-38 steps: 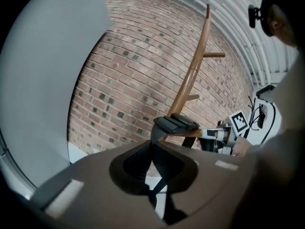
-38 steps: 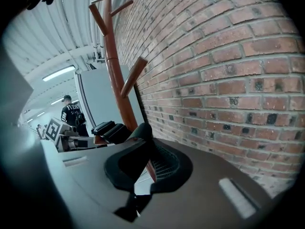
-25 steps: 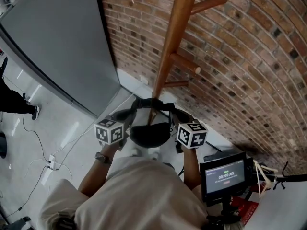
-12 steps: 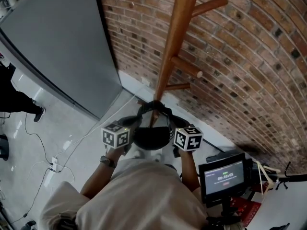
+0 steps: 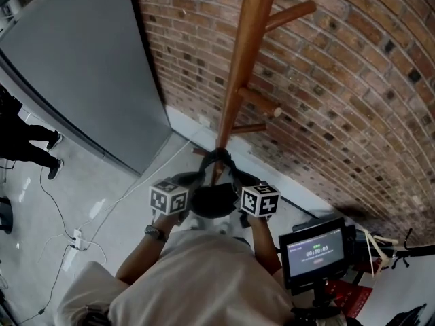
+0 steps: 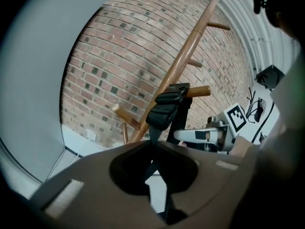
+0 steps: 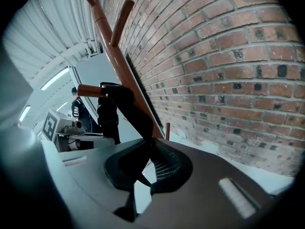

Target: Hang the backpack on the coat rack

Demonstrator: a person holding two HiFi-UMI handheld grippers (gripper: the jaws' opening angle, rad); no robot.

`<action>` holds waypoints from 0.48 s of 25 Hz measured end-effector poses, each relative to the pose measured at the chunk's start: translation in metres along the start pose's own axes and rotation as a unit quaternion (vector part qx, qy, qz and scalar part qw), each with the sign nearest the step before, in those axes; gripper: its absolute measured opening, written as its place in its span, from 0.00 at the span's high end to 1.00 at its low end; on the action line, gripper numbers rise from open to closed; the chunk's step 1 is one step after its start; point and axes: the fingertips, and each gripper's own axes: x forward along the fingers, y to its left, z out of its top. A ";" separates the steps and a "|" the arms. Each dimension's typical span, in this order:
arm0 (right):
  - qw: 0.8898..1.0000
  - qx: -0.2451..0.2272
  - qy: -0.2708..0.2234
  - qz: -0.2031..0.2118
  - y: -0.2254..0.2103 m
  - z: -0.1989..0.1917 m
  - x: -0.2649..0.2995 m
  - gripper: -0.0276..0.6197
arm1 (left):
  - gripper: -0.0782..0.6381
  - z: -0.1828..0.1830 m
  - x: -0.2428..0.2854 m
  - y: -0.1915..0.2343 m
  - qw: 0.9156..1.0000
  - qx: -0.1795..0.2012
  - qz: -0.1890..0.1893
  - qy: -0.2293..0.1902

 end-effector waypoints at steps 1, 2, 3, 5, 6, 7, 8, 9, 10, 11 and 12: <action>1.000 0.000 0.001 0.002 0.001 -0.001 0.001 0.94 | 0.88 -0.001 0.001 0.000 1.000 0.000 -0.001 0.001; 1.000 0.000 0.002 0.003 0.002 -0.002 0.003 0.94 | 0.88 -0.002 0.002 0.000 1.000 0.001 -0.001 0.001; 1.000 0.000 0.004 0.003 0.003 -0.002 0.004 0.94 | 0.88 -0.002 0.003 0.001 1.000 0.001 -0.001 0.002; 1.000 0.000 0.007 0.003 0.005 -0.004 0.007 0.93 | 0.88 -0.004 0.005 0.002 1.000 0.001 -0.002 0.003; 1.000 -0.001 0.009 0.004 0.007 -0.006 0.008 0.93 | 0.88 -0.005 0.006 0.001 1.000 0.000 -0.003 0.002; 1.000 -0.002 0.010 0.006 0.008 -0.007 0.009 0.93 | 0.88 -0.005 0.007 0.001 1.000 0.000 -0.004 0.002; 1.000 -0.002 0.011 0.008 0.009 -0.008 0.011 0.93 | 0.88 -0.006 0.009 0.000 1.000 -0.001 -0.005 0.001; 1.000 -0.003 0.012 0.009 0.010 -0.008 0.012 0.93 | 0.88 -0.006 0.010 0.000 1.000 -0.001 -0.005 0.000; 1.000 -0.004 0.013 0.011 0.011 -0.009 0.013 0.92 | 0.88 -0.007 0.011 0.000 1.000 -0.002 -0.006 0.001; 1.000 -0.003 0.014 0.013 0.012 -0.009 0.014 0.92 | 0.88 -0.007 0.012 -0.001 1.000 -0.002 -0.007 0.001; 1.000 -0.003 0.015 0.016 0.013 -0.010 0.016 0.92 | 0.87 -0.008 0.014 -0.001 1.000 -0.002 -0.007 0.002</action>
